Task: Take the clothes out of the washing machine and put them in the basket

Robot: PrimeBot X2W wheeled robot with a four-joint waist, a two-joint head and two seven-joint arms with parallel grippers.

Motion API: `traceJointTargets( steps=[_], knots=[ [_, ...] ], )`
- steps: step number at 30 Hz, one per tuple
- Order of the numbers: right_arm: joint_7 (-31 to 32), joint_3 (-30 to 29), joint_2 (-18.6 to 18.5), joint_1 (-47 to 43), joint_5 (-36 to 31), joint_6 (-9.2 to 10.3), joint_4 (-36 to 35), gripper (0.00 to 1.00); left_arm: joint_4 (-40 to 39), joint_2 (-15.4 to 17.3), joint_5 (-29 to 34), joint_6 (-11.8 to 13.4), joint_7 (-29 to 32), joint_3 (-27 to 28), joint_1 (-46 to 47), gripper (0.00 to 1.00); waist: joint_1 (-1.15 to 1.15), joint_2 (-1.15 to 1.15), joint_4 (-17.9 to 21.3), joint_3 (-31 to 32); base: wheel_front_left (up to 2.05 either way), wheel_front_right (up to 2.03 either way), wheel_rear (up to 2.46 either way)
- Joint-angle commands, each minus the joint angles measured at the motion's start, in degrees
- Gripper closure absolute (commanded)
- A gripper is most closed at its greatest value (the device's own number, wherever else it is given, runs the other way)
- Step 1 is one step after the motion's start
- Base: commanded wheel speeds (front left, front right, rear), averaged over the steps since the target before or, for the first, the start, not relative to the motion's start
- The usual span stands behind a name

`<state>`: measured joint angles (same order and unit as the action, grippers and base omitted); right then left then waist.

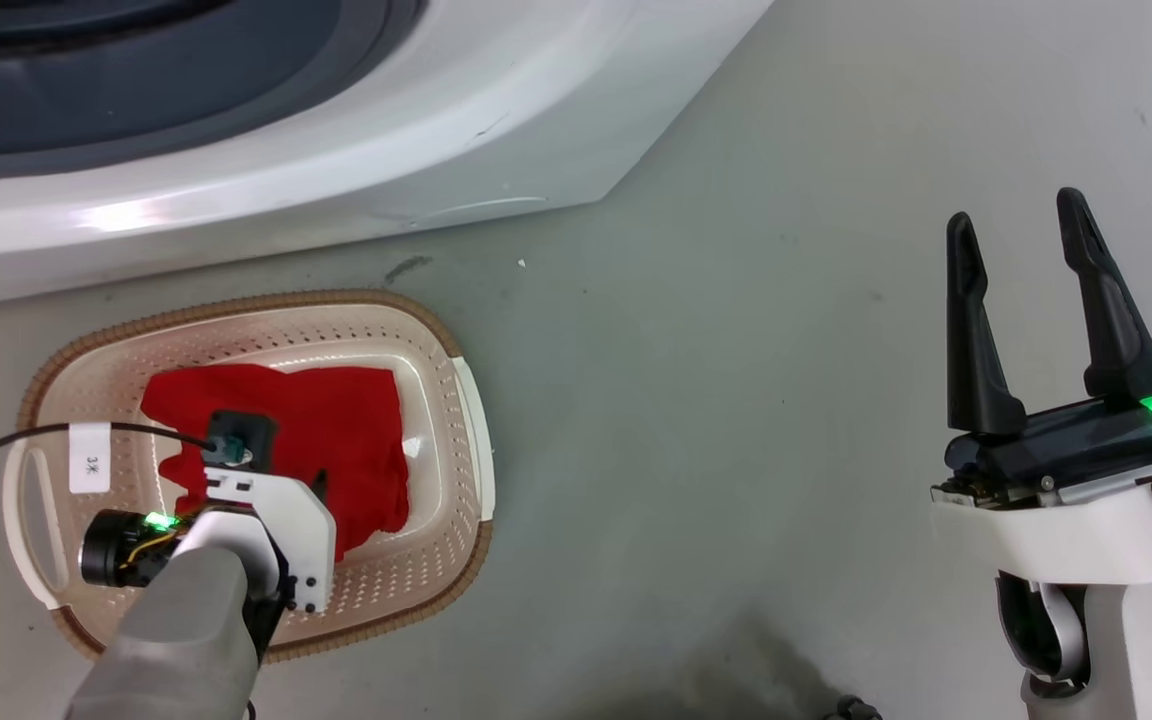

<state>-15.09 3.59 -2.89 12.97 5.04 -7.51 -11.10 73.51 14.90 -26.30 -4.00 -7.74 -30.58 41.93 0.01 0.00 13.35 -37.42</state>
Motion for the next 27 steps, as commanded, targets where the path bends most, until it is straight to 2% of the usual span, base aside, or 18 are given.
traceJointTargets(
  steps=[1, 8, 13, 20, 21, 27],
  knots=[
    [-0.1, -0.2, 0.0, -0.2, -0.1, 0.04, 0.2, 0.00, 0.1, -0.2, 0.3, -0.2, -0.7, -0.2, -1.0, 0.00, -0.01, 0.00, -0.4, 1.7, 0.00, 0.00, 0.00],
    [-0.1, 0.0, 0.0, -3.0, -1.1, 0.04, 1.3, 0.00, -0.1, -1.3, 1.3, -1.0, -5.4, -2.0, -3.8, 0.00, -0.01, 0.00, -1.7, 8.6, 0.00, 0.00, 0.00],
    [-0.1, -0.2, 0.0, -5.4, -1.7, 0.04, 1.9, 0.00, -3.6, -1.5, 1.8, -1.0, -7.4, -2.1, -6.0, 0.00, -0.01, 0.00, -2.5, 13.1, 0.00, 0.00, 0.00],
    [-0.1, -0.3, 0.0, -8.0, -2.7, 0.04, 2.3, 0.00, -18.3, 1.3, 3.5, 1.5, -7.4, 2.2, -9.3, 0.00, -0.01, 0.00, -3.5, 17.2, 0.00, 0.00, 0.00],
    [-0.1, -0.3, 0.0, -8.0, -2.7, 0.04, 2.3, 0.00, -18.3, 1.3, 3.5, 1.5, -7.4, 2.2, -9.3, 0.00, -0.01, 0.00, -3.5, 17.2, 0.00, 0.00, 0.00],
    [-0.1, 0.1, 0.0, -8.5, -2.4, 0.04, 2.1, 0.00, -30.3, 2.9, 5.6, 3.6, -7.5, 8.8, -10.4, 0.00, -0.01, 0.00, -3.1, 18.1, 0.00, 0.00, 0.00]
  ],
)
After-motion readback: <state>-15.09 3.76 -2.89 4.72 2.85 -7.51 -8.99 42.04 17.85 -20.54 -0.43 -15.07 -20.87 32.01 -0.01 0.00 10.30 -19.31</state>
